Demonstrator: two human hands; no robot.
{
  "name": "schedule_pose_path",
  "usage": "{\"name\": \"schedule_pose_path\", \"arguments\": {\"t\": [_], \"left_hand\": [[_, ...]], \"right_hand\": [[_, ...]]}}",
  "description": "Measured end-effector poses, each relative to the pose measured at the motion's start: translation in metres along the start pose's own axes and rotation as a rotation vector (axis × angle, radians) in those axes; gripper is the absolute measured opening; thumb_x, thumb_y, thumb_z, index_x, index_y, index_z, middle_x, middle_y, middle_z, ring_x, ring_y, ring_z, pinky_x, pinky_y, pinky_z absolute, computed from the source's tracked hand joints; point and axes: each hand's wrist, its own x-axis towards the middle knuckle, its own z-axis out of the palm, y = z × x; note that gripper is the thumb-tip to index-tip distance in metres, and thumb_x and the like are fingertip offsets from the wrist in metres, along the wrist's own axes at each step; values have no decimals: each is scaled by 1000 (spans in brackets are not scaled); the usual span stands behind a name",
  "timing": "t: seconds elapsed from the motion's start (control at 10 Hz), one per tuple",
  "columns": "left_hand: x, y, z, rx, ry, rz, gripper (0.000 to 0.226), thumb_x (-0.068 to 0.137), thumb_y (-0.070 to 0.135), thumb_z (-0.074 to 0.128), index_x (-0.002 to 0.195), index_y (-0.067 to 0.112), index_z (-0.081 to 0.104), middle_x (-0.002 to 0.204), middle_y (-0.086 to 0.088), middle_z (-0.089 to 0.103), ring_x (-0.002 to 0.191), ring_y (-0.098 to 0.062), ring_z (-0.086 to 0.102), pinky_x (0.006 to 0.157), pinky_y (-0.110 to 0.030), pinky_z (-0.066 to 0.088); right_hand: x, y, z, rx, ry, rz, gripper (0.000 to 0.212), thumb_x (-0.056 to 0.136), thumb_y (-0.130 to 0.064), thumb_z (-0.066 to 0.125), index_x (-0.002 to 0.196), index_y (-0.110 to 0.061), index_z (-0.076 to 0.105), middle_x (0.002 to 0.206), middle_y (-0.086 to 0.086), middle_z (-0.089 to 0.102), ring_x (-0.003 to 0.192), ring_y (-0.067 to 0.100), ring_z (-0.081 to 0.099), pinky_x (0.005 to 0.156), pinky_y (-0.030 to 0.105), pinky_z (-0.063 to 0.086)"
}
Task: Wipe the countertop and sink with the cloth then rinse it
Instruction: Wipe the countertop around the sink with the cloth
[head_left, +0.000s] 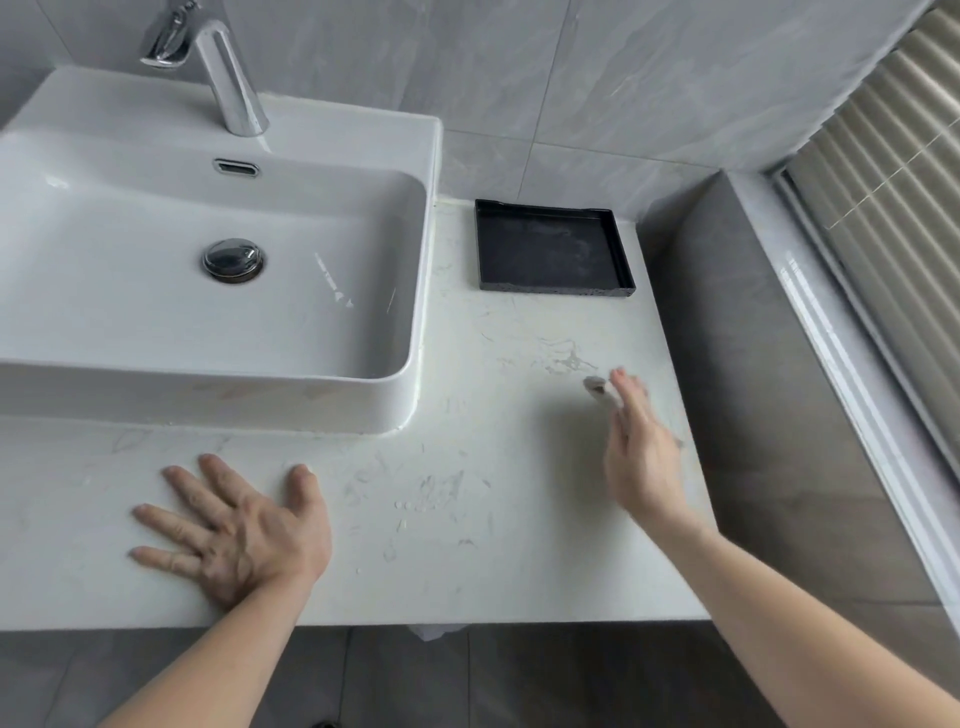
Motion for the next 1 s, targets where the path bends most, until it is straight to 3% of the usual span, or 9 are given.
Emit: {"name": "schedule_pose_path", "arguments": {"t": [0.1, 0.2, 0.3, 0.4, 0.5, 0.7, 0.8, 0.9, 1.0], "left_hand": [[0, 0, -1, 0, -2, 4, 96, 86, 72, 21, 162, 15, 8, 170, -12, -3, 153, -44, -12, 120, -68, -6], [0, 0, 0, 5, 6, 0, 96, 85, 72, 21, 162, 16, 8, 170, -11, -2, 153, -44, -11, 120, -68, -6], [1, 0, 1, 8, 8, 8, 96, 85, 72, 21, 162, 16, 8, 170, -11, -2, 153, -44, -11, 120, -67, -6], [1, -1, 1, 4, 16, 8, 96, 85, 72, 22, 162, 16, 9, 170, -11, -2, 153, -44, -11, 120, -67, -7], [1, -1, 1, -2, 14, 10, 96, 86, 72, 22, 162, 16, 9, 170, -11, -2, 153, -44, -12, 120, -67, -7], [1, -1, 1, 6, 14, 10, 96, 86, 73, 23, 162, 15, 9, 170, -12, -1, 153, -45, -12, 120, -67, -6], [1, -1, 0, 5, 10, 6, 96, 86, 72, 22, 162, 15, 9, 170, -12, -1, 153, -44, -12, 120, -67, -6], [1, -1, 0, 5, 10, 7, 96, 86, 72, 22, 162, 15, 8, 170, -12, -1, 153, -44, -12, 120, -67, -7], [1, -1, 0, 2, 18, 7, 95, 86, 72, 23, 162, 16, 9, 170, -11, -1, 153, -44, -12, 120, -66, -7]], "right_hand": [[-20, -39, 40, 51, -143, -173, 46, 109, -15, 40, 155, -19, 44, 162, -3, 40, 154, 14, 26, 122, 31, 27], [-40, -69, 80, -27, -345, -360, 49, 111, -23, 39, 160, -21, 35, 168, -6, 28, 157, 12, 14, 129, 31, 10], [-50, -77, 101, -176, -401, -484, 51, 110, -36, 35, 161, -27, 32, 169, -8, 23, 159, 18, 10, 129, 45, -2], [-43, -61, 89, -281, -358, -439, 55, 108, -46, 32, 162, -39, 22, 171, -17, 13, 160, 16, 0, 125, 55, -13], [-33, -18, 58, -301, -288, -275, 58, 107, -49, 31, 162, -44, 13, 170, -22, 3, 159, 13, -9, 126, 52, -12], [-29, 66, -8, -166, -10, 18, 43, 109, -18, 42, 151, -19, 51, 160, -5, 44, 154, 19, 29, 119, 52, 37], [-36, 66, -20, -72, 103, 112, 38, 109, -17, 42, 144, -20, 57, 150, -6, 57, 147, 20, 45, 113, 47, 45], [-44, 34, -4, 94, 89, 43, 35, 110, -18, 41, 140, -22, 58, 142, -11, 63, 140, 10, 52, 119, 36, 40], [-61, -13, 36, 172, -59, -126, 43, 107, -5, 47, 143, -27, 56, 149, -8, 58, 147, 8, 42, 123, 29, 31]]}}
